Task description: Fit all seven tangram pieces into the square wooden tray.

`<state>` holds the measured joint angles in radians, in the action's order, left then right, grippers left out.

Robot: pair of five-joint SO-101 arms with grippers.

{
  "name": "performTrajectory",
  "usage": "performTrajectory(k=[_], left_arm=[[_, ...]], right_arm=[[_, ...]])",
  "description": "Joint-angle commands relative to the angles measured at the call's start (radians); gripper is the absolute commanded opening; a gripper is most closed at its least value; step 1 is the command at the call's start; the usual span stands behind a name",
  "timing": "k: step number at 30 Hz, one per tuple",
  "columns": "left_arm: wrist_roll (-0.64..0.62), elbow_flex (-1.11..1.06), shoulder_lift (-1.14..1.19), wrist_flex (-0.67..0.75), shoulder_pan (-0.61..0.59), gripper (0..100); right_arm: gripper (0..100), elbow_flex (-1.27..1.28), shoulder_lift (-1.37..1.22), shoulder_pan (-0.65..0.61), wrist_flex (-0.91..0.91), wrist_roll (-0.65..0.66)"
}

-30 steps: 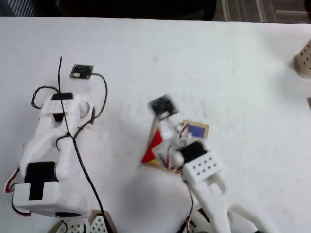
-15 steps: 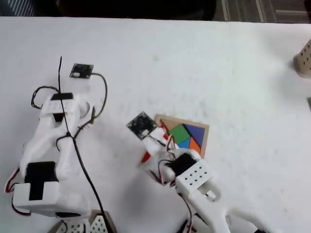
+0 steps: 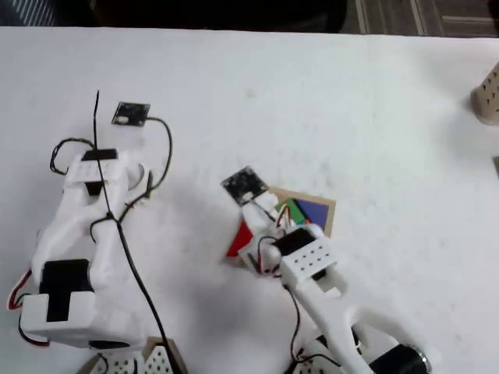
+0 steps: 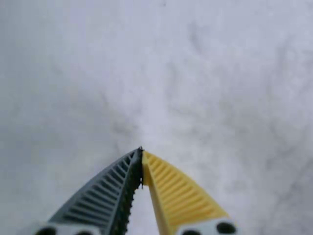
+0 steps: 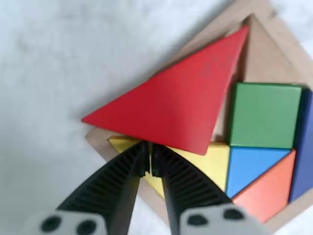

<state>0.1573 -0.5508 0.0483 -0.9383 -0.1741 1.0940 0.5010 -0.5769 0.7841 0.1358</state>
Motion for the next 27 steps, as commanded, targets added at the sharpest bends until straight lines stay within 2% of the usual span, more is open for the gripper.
performTrajectory(k=[1, 13, 17, 20, 27], left_arm=[[0.011, 0.0, -0.048, 0.018, -0.002, 2], [0.011, 0.0, -0.048, 0.018, -0.002, 2], [0.011, 0.0, -0.048, 0.018, -0.001, 2], [0.011, 0.0, -0.048, 0.018, 0.013, 2], [0.011, 0.0, -0.048, 0.018, 0.013, 2]], right_arm=[[1.8, -0.052, 0.004, 0.059, -0.018, 0.012], [1.8, -0.089, 0.007, 0.137, -0.013, 0.009], [1.8, -0.13, 0.007, 0.074, -0.019, -0.008], [2.1, -0.147, 0.005, 0.031, -0.056, -0.092], [2.2, -0.077, -0.061, -0.081, -0.315, -0.115]])
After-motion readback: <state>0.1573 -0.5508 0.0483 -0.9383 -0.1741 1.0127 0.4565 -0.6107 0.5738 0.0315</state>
